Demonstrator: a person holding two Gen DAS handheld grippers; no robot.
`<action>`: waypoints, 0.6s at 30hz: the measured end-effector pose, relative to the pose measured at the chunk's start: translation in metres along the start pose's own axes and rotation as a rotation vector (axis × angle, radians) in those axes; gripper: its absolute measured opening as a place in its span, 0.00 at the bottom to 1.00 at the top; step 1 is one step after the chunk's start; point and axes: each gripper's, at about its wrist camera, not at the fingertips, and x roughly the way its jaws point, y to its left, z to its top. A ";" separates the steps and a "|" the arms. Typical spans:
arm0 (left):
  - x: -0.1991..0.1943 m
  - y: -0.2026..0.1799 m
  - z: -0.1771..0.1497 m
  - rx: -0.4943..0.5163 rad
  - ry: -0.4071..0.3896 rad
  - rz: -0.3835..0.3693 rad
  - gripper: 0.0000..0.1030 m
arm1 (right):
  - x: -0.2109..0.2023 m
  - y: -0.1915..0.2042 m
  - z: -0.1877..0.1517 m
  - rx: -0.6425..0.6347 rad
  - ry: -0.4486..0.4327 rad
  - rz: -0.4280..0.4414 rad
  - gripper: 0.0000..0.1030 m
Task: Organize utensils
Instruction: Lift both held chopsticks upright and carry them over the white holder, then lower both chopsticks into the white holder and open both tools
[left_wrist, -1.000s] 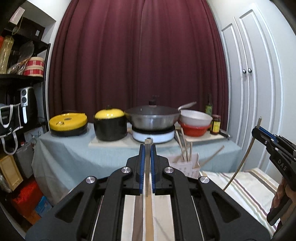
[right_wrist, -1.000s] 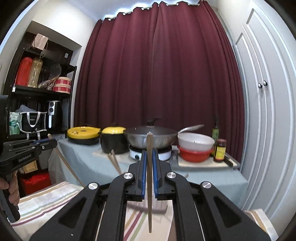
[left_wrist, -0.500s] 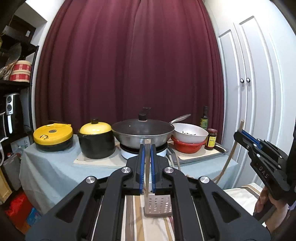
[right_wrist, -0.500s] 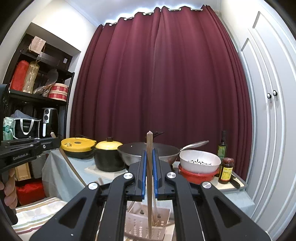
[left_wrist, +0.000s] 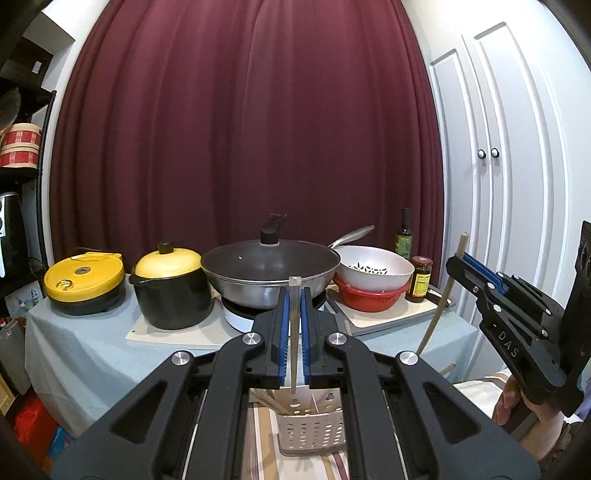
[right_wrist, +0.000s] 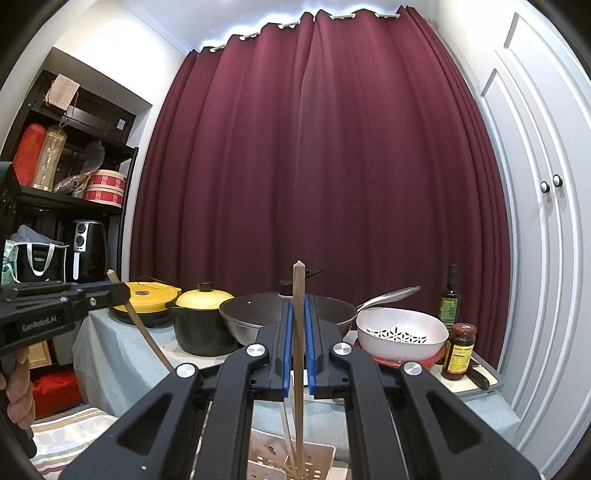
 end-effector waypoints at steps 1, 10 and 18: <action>0.005 0.000 -0.001 0.000 0.008 -0.003 0.06 | 0.004 0.000 -0.002 0.001 0.003 0.001 0.07; 0.034 0.000 -0.022 -0.004 0.070 -0.009 0.06 | 0.028 -0.004 -0.025 0.012 0.045 0.000 0.07; 0.055 0.001 -0.037 -0.007 0.089 0.009 0.06 | 0.043 -0.010 -0.046 0.030 0.081 -0.014 0.07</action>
